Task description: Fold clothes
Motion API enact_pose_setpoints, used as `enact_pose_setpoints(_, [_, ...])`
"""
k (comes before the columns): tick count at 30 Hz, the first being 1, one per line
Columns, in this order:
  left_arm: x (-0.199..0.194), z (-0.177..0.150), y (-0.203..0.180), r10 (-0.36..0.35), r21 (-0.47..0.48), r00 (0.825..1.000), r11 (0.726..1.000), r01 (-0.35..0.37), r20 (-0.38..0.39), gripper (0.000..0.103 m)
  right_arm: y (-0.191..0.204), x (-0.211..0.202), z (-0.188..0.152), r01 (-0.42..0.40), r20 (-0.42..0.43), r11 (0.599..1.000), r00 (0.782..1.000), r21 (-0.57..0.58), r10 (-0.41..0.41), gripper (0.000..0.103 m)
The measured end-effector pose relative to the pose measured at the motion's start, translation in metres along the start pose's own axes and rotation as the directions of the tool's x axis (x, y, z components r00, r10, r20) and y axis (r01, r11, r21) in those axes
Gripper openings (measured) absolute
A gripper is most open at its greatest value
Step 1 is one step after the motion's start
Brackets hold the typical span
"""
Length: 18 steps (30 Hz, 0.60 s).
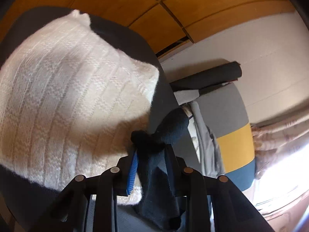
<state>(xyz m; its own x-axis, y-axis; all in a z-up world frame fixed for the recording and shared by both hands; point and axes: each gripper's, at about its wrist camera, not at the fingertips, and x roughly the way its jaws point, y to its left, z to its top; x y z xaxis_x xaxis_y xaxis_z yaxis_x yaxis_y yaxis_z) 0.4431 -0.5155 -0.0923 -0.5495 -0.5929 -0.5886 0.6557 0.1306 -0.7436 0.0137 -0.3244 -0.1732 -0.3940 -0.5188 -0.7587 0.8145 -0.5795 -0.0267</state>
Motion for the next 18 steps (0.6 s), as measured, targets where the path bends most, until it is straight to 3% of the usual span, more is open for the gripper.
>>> enact_pose_setpoints(11, [0.006,-0.021,-0.043,0.067,0.207,0.997,0.976,-0.073,0.033,0.03,-0.003,0.001,-0.002,0.002,0.009,1.0,1.0,-0.002,-0.002,0.103])
enact_pose_setpoints(18, [0.011,-0.012,-0.023,0.136,0.095,0.991,0.986,-0.135,-0.006,0.035,-0.004,0.001,-0.002,-0.006,0.009,1.0,1.0,0.0,0.006,0.103])
